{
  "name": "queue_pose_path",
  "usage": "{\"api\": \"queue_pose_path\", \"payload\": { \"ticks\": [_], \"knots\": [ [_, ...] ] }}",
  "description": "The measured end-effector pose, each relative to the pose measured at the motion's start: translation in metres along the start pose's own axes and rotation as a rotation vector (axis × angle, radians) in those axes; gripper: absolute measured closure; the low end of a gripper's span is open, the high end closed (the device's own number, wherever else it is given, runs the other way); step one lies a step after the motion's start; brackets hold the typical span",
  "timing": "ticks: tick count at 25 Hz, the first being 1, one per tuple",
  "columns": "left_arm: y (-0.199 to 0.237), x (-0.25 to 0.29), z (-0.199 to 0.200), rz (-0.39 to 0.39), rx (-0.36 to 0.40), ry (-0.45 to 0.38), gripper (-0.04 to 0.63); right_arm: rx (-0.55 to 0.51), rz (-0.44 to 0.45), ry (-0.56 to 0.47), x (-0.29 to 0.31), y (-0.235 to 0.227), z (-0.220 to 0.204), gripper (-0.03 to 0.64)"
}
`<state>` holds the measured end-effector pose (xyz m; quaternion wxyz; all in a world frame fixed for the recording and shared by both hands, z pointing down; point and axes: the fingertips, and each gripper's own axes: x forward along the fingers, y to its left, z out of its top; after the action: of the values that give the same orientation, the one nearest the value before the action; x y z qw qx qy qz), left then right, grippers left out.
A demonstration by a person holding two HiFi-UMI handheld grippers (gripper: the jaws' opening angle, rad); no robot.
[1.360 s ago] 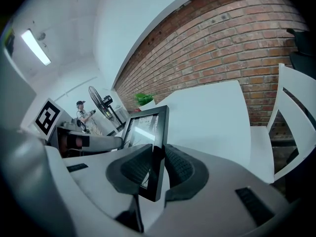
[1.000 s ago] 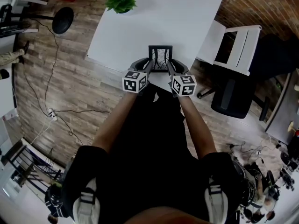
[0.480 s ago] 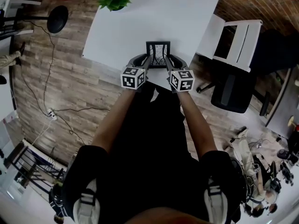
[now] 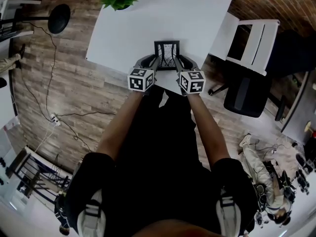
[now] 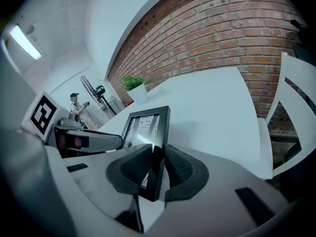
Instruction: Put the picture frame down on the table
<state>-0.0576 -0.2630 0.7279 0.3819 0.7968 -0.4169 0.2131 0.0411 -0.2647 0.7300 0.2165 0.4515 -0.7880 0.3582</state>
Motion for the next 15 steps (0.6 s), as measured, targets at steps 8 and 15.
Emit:
{"api": "queue_pose_path", "payload": {
  "ticks": [8, 15],
  "knots": [
    [0.003, 0.007, -0.001, 0.003, -0.003, 0.018, 0.506, 0.000, -0.005, 0.020, 0.006, -0.004, -0.001, 0.537],
    [0.008, 0.013, -0.003, 0.008, 0.024, 0.044, 0.502, -0.004, -0.024, 0.036, 0.014, -0.006, -0.003, 0.535]
  ]
}}
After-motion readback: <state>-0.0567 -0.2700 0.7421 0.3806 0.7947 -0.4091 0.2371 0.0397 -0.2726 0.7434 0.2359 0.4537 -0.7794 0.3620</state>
